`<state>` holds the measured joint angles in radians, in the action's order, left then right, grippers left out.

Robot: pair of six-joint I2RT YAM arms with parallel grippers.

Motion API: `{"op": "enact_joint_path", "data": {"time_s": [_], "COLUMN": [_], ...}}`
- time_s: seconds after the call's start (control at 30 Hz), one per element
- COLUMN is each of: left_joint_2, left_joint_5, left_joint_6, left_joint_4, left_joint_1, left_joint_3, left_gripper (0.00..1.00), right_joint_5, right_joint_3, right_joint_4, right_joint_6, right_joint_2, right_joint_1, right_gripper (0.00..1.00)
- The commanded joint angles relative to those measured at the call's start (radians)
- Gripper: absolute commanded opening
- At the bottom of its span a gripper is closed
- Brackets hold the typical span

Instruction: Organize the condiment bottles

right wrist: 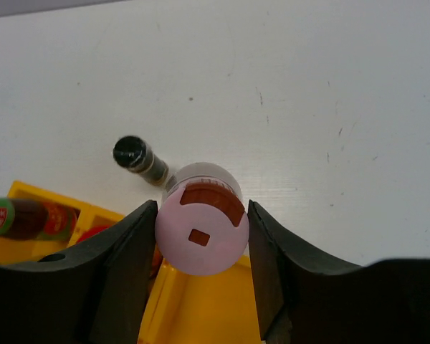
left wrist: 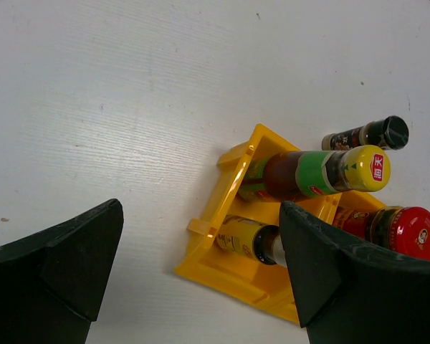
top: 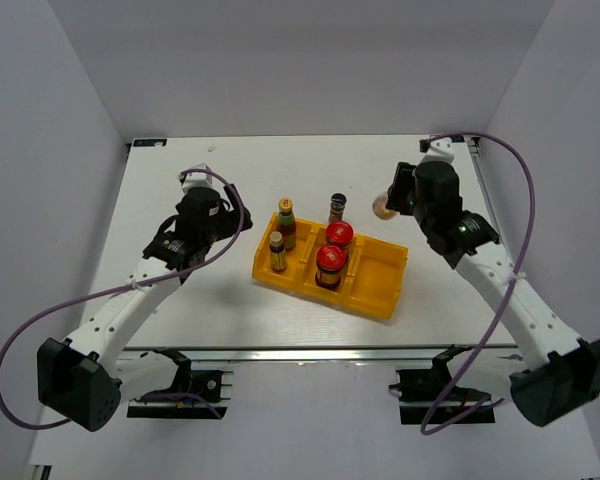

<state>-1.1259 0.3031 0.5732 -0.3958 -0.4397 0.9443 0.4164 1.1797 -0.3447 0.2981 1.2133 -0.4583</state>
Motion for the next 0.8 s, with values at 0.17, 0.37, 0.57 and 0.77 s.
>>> {"op": "enact_joint_path", "data": {"time_s": [0.17, 0.37, 0.57, 0.77], "left_joint_2": [-0.031, -0.045, -0.037, -0.037], "left_joint_5": [-0.082, -0.107, -0.111, -0.094], "left_joint_6": [0.011, 0.014, 0.013, 0.008], "left_joint_4": [0.043, 0.054, 0.058, 0.037], "left_joint_1": [0.018, 0.019, 0.019, 0.019], "left_joint_3": [-0.01, -0.027, -0.053, -0.055], "left_gripper": [0.98, 0.98, 0.98, 0.98], "right_joint_5": [-0.194, -0.249, -0.225, -0.189], "right_joint_3": [-0.193, -0.272, -0.31, -0.341], "right_joint_4": [-0.132, -0.111, -0.057, 0.012], "right_joint_6": [0.026, 0.023, 0.033, 0.05], "right_joint_2": [-0.218, -0.233, -0.167, -0.117], "right_joint_1": [-0.002, -0.002, -0.002, -0.002], "right_gripper": [0.28, 0.29, 0.29, 0.31]}}
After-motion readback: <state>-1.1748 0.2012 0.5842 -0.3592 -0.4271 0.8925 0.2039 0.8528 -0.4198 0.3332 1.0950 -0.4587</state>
